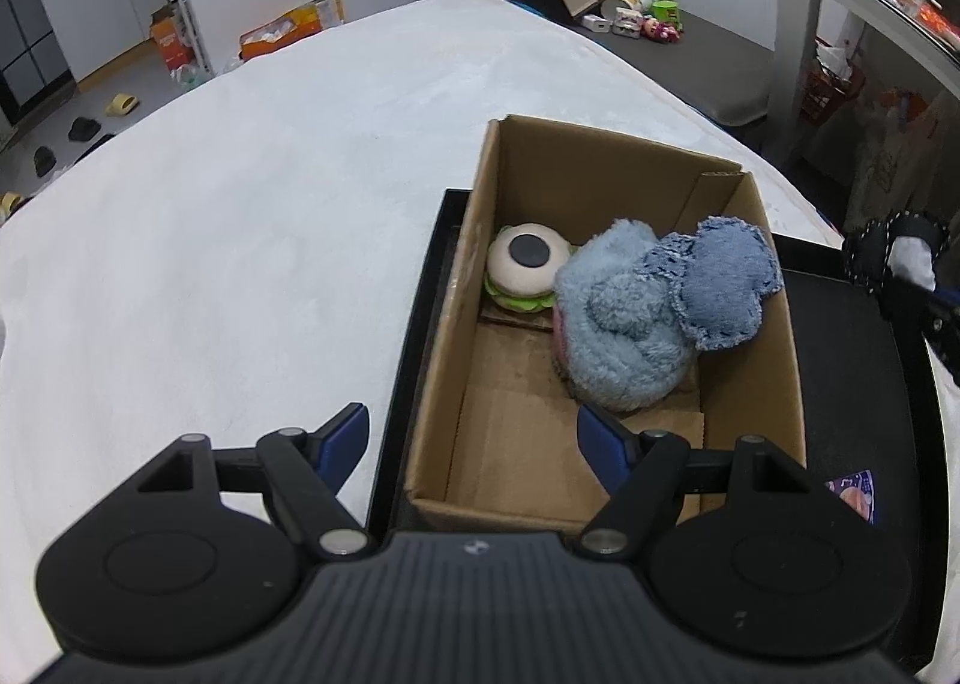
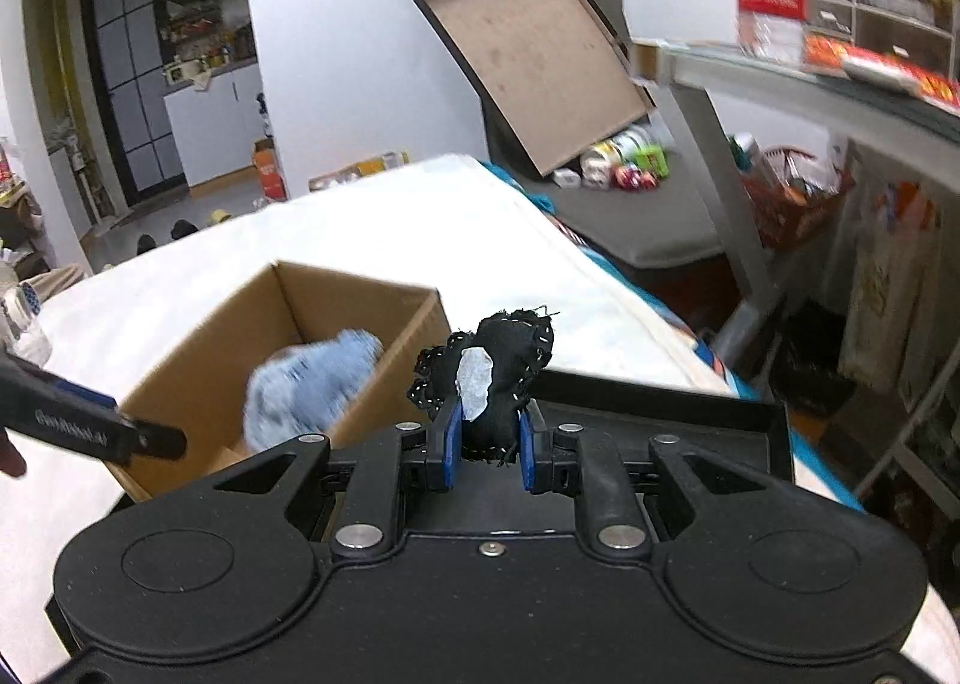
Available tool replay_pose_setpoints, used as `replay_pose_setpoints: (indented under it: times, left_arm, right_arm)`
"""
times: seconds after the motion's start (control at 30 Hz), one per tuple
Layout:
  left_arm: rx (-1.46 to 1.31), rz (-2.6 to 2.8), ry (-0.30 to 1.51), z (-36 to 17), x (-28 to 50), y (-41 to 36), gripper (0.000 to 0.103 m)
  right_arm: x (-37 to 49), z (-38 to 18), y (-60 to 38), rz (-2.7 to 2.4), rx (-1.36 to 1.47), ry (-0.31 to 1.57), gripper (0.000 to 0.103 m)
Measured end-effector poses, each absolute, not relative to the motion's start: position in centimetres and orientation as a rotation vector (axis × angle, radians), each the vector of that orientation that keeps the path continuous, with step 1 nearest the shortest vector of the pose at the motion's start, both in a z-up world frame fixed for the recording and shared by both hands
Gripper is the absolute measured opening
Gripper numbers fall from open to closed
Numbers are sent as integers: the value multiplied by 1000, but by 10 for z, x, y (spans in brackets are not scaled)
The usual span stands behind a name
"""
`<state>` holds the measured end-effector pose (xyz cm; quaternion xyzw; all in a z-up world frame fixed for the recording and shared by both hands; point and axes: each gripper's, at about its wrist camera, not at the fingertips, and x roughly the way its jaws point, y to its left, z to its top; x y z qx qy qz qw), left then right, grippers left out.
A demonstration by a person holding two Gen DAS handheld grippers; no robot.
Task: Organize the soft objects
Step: 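Carry the black plush into the box and open the right gripper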
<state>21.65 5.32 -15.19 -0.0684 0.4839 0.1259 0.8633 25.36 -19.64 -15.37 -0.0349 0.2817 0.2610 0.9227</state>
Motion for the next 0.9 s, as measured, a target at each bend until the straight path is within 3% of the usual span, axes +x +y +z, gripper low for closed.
replay_pose_setpoints:
  times: [0.53,0.9]
  left_arm:
    - [-184,208,959,-145,206,64,74]
    - [-237,173,939,-148,204,79,67]
  right_arm:
    - [245,-132,-167,573,-89,519,19]
    - [241,-127,-136,595,-129,515,19]
